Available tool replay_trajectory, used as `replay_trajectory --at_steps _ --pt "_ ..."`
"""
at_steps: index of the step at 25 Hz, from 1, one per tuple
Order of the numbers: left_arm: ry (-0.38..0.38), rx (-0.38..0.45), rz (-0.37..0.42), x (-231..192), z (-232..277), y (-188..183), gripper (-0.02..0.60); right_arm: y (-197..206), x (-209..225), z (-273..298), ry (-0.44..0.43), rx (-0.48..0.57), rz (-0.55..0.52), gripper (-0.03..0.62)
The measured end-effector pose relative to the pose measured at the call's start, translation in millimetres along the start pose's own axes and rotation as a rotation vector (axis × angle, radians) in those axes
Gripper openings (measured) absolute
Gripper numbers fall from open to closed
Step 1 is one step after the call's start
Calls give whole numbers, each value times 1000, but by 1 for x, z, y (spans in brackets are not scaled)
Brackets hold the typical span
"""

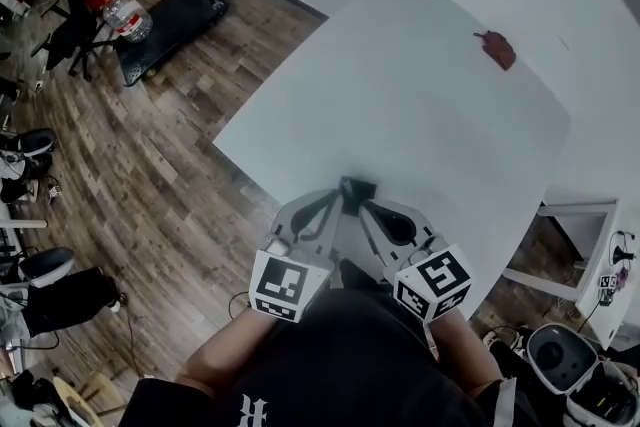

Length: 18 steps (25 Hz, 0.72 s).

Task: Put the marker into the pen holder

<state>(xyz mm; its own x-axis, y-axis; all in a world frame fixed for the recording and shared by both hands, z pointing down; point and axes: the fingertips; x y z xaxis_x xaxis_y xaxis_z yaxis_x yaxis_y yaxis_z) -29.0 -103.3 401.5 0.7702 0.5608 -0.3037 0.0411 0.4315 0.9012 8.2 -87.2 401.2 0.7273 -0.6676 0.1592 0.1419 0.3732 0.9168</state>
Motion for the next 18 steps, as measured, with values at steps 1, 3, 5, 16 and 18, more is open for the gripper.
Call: replay_trajectory --at_steps 1,3,5,16,18 --pt "5 7 3 2 -3 -4 6 -2 -2 -1 -1 4 -6 17" --pt "13 20 9 6 -9 -10 6 -7 -5 -2 -1 12 -17 17" --pt "19 34 13 8 -14 -18 6 -12 -8 -2 -1 19 -28 17" --pt "52 114 22 22 -33 -53 6 -38 -14 -11 12 82 -77 17" --pt "56 123 23 23 -36 -55 6 -40 -16 -14 26 87 -94 15"
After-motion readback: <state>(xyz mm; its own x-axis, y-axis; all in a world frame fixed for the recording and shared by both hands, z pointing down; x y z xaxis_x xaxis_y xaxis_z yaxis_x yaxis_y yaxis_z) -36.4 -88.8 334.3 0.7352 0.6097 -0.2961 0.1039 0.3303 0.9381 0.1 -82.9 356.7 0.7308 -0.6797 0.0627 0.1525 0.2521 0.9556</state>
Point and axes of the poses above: the fingertips, and each gripper's own axes: z forward along the fingers, x to its right, y out of its underside, and after that the axes turned 8 degrees about -z, right-handed
